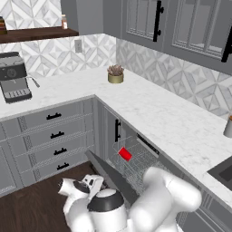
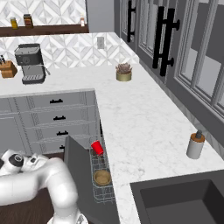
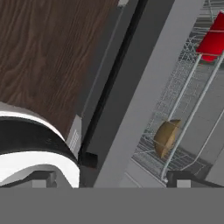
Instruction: Pick up the cup and bowl from the counter, place them in the dishwasher, and close the dishwasher door.
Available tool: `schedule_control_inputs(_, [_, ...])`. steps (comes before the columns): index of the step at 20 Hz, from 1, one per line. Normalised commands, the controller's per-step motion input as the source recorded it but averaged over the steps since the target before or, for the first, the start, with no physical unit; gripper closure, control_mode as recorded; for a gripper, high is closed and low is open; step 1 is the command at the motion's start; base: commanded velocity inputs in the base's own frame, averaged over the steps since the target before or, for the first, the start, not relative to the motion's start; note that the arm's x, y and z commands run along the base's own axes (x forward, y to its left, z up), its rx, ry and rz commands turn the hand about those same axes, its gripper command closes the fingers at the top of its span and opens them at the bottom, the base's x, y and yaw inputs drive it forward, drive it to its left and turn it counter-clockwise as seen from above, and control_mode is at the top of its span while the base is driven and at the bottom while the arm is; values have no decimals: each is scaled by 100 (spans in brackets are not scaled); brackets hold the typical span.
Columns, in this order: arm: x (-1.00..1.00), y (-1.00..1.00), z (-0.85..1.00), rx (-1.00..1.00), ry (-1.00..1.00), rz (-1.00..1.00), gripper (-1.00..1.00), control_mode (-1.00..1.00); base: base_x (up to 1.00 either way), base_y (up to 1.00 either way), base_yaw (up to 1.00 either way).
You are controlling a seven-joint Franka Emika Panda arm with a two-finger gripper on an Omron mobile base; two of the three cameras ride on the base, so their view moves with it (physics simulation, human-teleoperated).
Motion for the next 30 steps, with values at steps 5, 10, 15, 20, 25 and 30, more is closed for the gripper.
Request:
schedule_control_inputs(5, [35,2,-85,1,-18,-1,-100,-100,0,0,0])
schedule_control_inputs(10, [29,-35,-64,-1,-7,0,-100,-100,0,0,0])
schedule_control_inputs(15, [54,-15,-66,-11,-2,0,-100,-100,0,0,0])
schedule_control_inputs(20, [64,-13,-77,-21,4,0,-100,-100,0,0,0])
schedule_control_inputs(25, [61,-40,-22,-19,11,0,-100,-100,0,0,0])
schedule_control_inputs(30, [99,-95,-23,-21,20,2,-100,-100,0,0,0])
